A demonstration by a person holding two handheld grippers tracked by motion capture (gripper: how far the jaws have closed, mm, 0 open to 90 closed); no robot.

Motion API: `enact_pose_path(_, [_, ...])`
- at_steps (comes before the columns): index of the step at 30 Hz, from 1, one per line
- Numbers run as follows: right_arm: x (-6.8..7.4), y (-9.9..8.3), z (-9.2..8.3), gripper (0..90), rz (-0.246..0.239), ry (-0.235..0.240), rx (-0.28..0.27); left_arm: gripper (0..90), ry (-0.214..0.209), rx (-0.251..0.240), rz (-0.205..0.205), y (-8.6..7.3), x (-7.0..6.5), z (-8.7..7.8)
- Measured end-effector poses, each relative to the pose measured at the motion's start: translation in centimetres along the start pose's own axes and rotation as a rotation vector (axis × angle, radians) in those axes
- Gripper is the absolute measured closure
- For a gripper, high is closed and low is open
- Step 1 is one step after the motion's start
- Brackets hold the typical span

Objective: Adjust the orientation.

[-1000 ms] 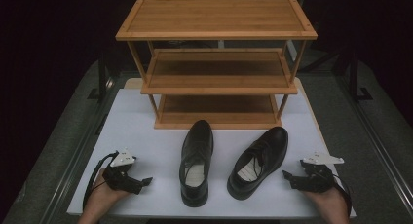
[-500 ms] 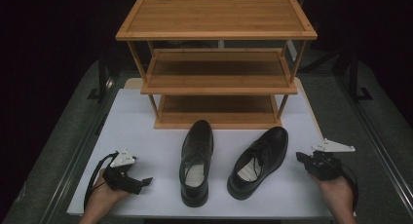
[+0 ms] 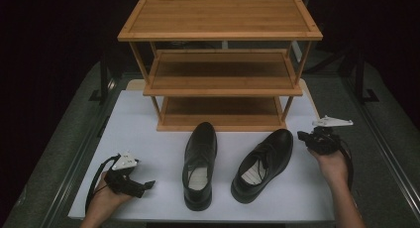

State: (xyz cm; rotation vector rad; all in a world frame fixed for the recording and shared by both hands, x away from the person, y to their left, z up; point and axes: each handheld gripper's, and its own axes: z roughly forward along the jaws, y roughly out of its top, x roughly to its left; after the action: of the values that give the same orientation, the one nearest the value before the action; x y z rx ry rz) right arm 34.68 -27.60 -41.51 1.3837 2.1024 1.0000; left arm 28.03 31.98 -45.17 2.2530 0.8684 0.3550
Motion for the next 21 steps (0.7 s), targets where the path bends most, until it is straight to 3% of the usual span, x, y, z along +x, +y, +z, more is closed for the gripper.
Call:
enact_pose_path(8, [-1.4, 0.8, 3.3, 89.8, 0.0, 0.027, 0.024, 0.0, 0.0, 0.0, 0.0, 0.0, 0.0, 0.0])
enact_pose_path(15, [-1.7, 0.4, 4.5, 89.8, 0.011, 0.054, 0.051, 0.0, 0.0, 0.0, -0.001, 0.0, 0.0, 0.0])
enact_pose_path(21, [-1.5, 0.4, 4.4, 89.9, 0.01, 0.047, 0.052, 0.0, 0.0, -0.001, -0.002, 0.0, 0.0, 0.0])
